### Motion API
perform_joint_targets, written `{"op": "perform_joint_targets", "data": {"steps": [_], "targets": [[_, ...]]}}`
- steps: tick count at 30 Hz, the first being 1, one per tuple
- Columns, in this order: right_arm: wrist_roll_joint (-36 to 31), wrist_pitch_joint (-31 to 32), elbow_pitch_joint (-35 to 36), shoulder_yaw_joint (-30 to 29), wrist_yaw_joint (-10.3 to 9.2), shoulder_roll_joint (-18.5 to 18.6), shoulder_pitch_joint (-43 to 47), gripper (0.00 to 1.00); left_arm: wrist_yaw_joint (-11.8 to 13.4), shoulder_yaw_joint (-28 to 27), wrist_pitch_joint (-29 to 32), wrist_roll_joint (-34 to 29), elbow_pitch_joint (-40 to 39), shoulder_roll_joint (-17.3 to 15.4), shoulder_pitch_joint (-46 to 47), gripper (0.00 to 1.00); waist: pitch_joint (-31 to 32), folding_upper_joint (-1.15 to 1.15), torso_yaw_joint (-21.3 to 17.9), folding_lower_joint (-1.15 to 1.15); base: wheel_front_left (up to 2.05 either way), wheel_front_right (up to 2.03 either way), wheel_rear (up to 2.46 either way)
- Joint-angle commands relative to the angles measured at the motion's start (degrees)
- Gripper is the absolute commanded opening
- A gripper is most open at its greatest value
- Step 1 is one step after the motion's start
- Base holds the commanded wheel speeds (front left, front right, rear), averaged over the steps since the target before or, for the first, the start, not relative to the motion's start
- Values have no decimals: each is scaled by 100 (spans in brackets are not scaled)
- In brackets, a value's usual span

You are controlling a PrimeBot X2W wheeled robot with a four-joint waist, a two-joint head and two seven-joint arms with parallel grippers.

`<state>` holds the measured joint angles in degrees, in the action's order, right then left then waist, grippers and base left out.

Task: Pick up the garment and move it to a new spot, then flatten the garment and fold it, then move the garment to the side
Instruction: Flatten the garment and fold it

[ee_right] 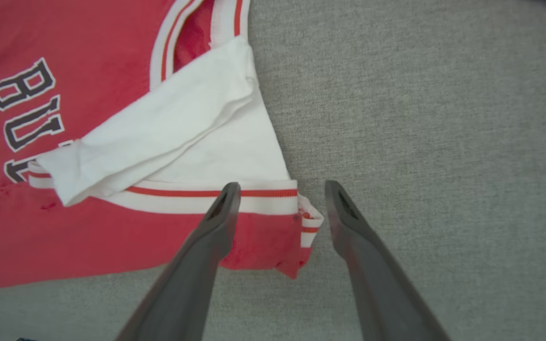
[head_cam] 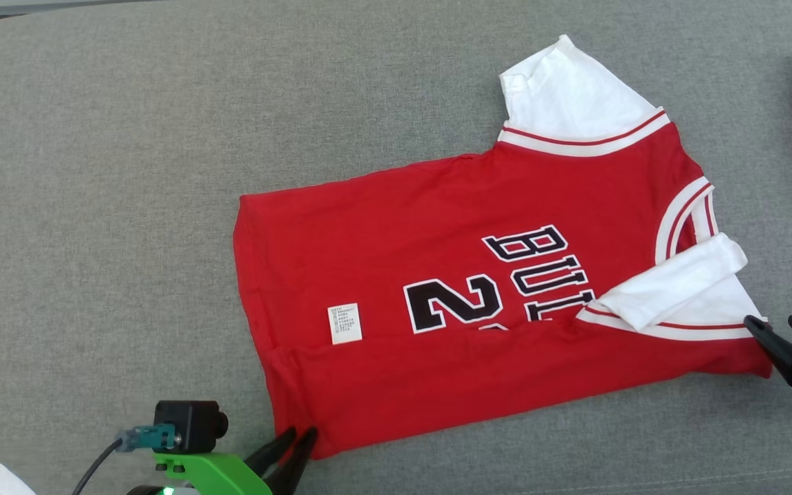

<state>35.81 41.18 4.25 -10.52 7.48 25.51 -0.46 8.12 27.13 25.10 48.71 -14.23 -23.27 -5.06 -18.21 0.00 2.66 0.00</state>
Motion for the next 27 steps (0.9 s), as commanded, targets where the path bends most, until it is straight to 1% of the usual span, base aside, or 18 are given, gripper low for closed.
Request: {"op": "perform_joint_targets", "data": {"steps": [1, 4, 6, 8, 11, 12, 15, 18, 20, 24, 27], "targets": [[-24, -60, -36, 7, 0, -51, -103, 100, 38, -39, -60, -109, 30, -53, -48, 100, 2, 0, -11, 0, 0, 0, 0], [-67, -56, 32, -57, 0, 120, -203, 100, 86, -123, -114, -146, -62, -133, -54, 100, -37, 0, -6, 0, 0, 0, 0], [-53, -109, 179, -157, 0, 256, -445, 100, 139, -299, -158, -109, -216, -235, -69, 100, -129, 0, -24, 0, 0, 0, 0], [-51, -144, 324, -243, 1, 368, -809, 100, 206, -522, -179, -182, -389, -411, 45, 100, -282, 0, -21, 0, 0, 0, 0], [-283, -128, 437, -170, 0, 518, -1678, 100, 286, -828, -191, -244, -551, -485, 648, 100, -688, 0, 81, 0, 0, 0, 0], [-352, -95, 404, -67, 0, 519, -1966, 100, 306, -872, -178, -251, -511, -452, 860, 100, -806, 0, 127, 0, 0, 0, 0], [-729, 54, 102, 411, 0, 566, -3040, 100, 225, -763, -116, -519, -163, -300, 1842, 100, -1242, 0, 368, 0, 0, 0, 0], [-1093, 192, -432, 937, 0, 487, -4026, 100, 147, -553, -152, -667, 391, 57, 2746, 100, -1568, 0, 633, 0, 0, 0, 0], [-1259, 223, -848, 1274, 0, 407, -4516, 100, 92, -424, -206, -827, 769, 188, 3165, 100, -1683, 0, 782, 0, 0, 0, 0], [-1515, 94, -1658, 1716, -1, 269, -5287, 100, -78, -161, -271, -975, 1281, 444, 3697, 100, -1811, 0, 1045, 0, 0, 0, 0], [-1697, 4, -2176, 1925, -1, 218, -5630, 100, -206, -37, -283, -982, 1472, 576, 3927, 100, -1902, 0, 1194, 0, 0, 0, 0]]}}
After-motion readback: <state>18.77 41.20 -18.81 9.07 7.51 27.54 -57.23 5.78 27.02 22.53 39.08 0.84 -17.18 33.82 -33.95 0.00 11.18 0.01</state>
